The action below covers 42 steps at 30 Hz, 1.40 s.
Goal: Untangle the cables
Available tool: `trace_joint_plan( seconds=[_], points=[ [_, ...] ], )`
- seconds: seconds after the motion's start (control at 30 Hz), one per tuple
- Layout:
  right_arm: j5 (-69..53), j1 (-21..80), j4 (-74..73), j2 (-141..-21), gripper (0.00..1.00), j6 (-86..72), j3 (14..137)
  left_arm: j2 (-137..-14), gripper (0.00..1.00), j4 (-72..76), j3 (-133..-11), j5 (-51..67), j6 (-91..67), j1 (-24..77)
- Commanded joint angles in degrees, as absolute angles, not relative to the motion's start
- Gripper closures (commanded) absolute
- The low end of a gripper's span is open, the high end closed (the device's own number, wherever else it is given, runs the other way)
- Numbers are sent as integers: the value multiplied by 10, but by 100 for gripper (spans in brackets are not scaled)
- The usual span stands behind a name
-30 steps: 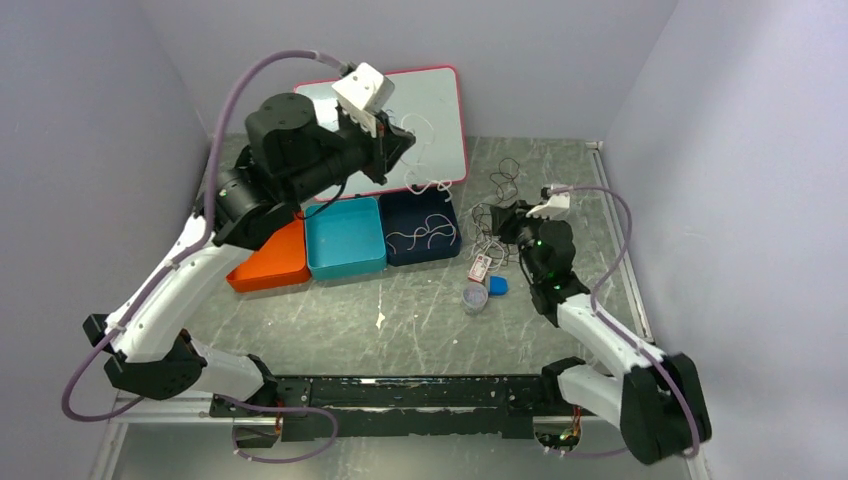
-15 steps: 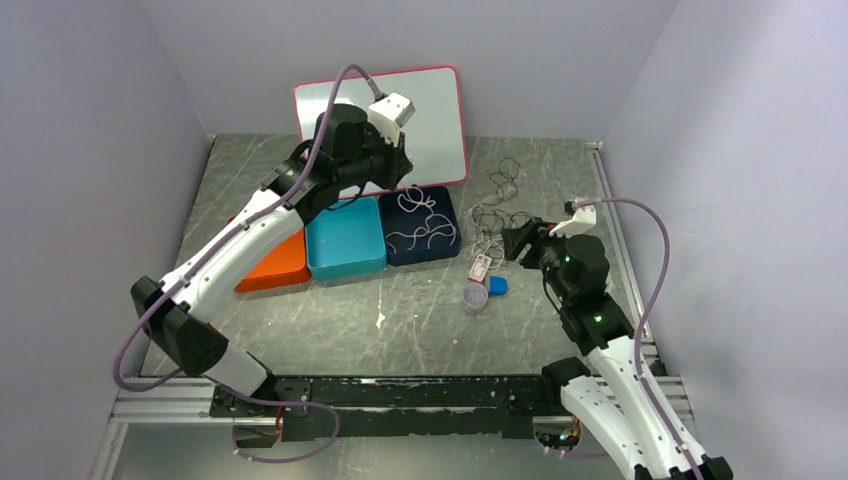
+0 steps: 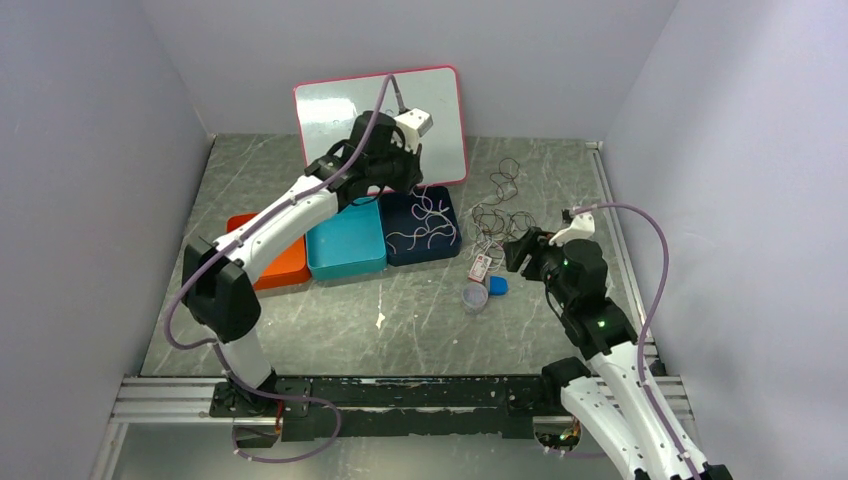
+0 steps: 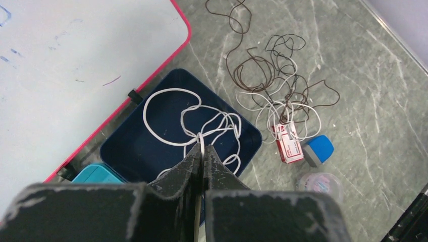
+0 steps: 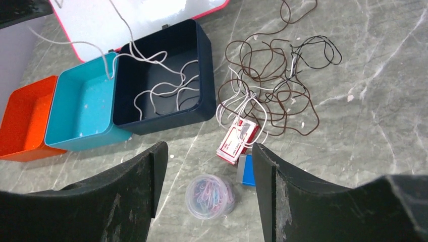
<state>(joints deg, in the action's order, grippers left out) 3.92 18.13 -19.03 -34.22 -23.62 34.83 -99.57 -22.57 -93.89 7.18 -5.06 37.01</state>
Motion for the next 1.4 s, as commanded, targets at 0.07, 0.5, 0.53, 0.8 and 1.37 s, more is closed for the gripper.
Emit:
trace_joint_plan(
  seconds=[0.07,0.5,0.53,0.8,1.37],
  points=[
    [43,183,-205,-331,34,-237,344,-1034,93,-188,-952,95,-44,362],
    [31,183,-201,-333,34,-250,336,-1083,93,-149,-907,118,-72,342],
    [30,183,-202,-334,34,-251,336,-1087,93,-148,-904,120,-74,343],
    [24,183,-200,-336,34,-254,332,-1123,93,-138,-881,138,-89,343],
    [25,183,-194,-338,34,-255,330,-1155,61,-208,-932,101,-83,344]
  ],
)
